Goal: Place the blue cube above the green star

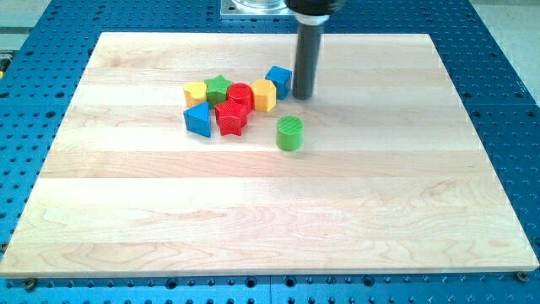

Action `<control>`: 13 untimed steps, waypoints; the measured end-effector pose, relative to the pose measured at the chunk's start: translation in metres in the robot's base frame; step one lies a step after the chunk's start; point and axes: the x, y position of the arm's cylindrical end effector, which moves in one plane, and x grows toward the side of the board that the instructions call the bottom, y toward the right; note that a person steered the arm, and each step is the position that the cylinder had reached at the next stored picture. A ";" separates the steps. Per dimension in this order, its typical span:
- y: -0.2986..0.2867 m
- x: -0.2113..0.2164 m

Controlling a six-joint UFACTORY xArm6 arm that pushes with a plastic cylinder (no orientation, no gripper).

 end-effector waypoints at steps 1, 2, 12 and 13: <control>-0.018 -0.010; -0.013 -0.039; -0.068 -0.068; -0.085 -0.068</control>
